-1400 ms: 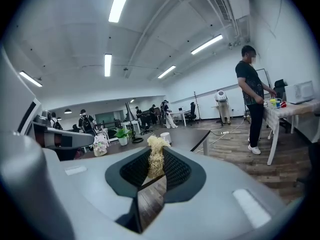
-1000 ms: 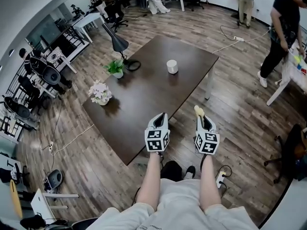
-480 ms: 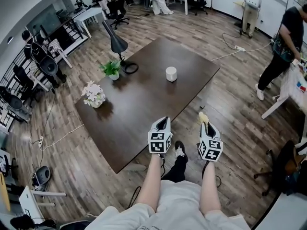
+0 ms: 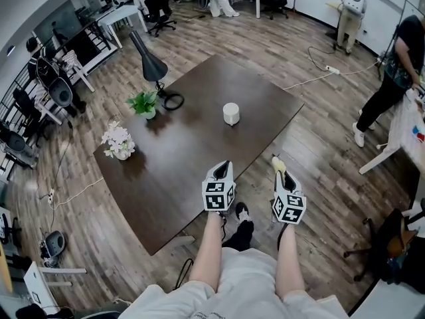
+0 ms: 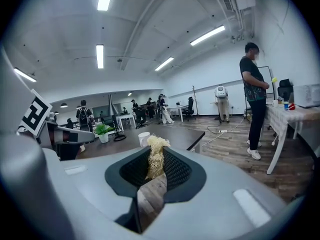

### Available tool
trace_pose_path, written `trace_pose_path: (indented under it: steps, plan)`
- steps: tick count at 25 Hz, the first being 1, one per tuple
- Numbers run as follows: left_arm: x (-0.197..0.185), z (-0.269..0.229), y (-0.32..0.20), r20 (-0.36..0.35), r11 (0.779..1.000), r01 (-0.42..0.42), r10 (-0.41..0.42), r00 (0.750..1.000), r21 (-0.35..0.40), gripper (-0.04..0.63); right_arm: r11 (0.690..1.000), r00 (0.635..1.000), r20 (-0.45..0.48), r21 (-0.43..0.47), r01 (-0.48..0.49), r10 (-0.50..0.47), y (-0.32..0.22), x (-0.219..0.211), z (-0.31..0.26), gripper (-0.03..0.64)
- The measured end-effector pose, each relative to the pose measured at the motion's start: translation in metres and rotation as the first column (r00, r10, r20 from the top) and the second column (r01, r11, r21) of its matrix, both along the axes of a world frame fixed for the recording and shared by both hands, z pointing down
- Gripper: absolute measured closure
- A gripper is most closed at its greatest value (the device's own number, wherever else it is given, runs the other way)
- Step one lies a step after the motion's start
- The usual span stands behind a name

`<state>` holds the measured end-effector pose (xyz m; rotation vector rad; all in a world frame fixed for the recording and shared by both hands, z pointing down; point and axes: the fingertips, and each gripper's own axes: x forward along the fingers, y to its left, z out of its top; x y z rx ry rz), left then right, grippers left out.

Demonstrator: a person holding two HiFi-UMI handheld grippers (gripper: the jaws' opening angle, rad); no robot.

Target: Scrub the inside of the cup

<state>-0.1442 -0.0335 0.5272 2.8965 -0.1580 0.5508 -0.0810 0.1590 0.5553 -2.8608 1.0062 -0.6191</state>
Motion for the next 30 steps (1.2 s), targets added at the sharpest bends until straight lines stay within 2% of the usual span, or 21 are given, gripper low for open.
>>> trace_pose_path:
  steps: [4, 10, 18, 25, 30]
  plan:
    - [0.041, -0.001, -0.016, -0.003, 1.0, 0.022, -0.022, 1.0, -0.012, 0.595, 1.0, 1.0, 0.009, -0.007, 0.02, -0.02, -0.015, 0.04, 0.001, 0.52]
    - [0.09, 0.005, -0.031, 0.008, 1.0, 0.012, -0.012, 1.0, -0.022, 0.595, 0.999, 0.999, 0.02, -0.014, 0.031, -0.031, -0.035, 0.088, 0.001, 0.52]
    - [0.145, 0.012, -0.077, 0.021, 0.997, 0.057, -0.056, 0.998, -0.049, 0.595, 0.989, 0.993, 0.019, -0.097, 0.114, -0.112, -0.077, 0.135, 0.013, 0.522]
    - [0.208, 0.01, -0.109, 0.012, 0.994, 0.091, -0.09, 0.996, -0.064, 0.595, 0.971, 0.981, 0.0, -0.141, 0.191, -0.193, -0.116, 0.201, 0.004, 0.52]
    - [0.224, 0.009, -0.139, 0.003, 0.991, 0.12, -0.12, 0.993, -0.06, 0.595, 0.945, 0.958, 0.004, -0.162, 0.284, -0.287, -0.161, 0.212, 0.009, 0.52]
